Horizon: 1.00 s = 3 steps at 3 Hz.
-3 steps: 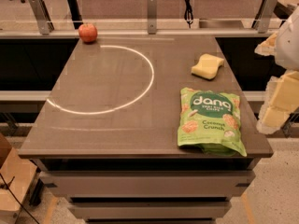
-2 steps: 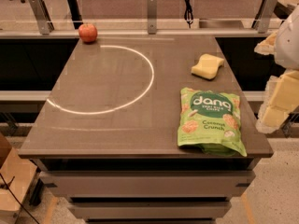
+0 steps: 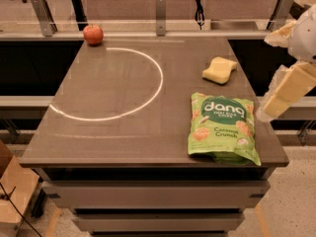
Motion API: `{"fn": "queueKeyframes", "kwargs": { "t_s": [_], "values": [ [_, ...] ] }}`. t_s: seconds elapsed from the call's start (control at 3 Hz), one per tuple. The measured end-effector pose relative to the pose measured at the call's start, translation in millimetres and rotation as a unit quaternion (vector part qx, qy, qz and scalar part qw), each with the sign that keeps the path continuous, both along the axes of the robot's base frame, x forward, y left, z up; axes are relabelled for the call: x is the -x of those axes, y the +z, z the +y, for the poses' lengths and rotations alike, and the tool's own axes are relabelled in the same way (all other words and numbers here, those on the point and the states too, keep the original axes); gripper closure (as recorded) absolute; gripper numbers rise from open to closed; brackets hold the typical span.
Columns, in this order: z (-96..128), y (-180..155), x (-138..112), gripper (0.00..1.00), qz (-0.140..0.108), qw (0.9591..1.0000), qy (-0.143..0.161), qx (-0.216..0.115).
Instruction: Move sponge near apple
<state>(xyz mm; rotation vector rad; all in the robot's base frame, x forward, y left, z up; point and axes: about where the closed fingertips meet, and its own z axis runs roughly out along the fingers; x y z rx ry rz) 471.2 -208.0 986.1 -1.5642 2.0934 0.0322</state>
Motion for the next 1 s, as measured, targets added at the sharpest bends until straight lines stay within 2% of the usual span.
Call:
{"fn": "queueKeyframes", "kwargs": {
  "t_s": [0.33, 0.67, 1.0],
  "values": [
    [-3, 3, -26, 0.0, -0.019, 0.9988, -0.014, -0.042],
    [-12, -1, -59, 0.0, -0.025, 0.9961, -0.033, -0.077],
    [-12, -1, -59, 0.0, -0.025, 0.9961, -0.033, -0.077]
  ]
}}
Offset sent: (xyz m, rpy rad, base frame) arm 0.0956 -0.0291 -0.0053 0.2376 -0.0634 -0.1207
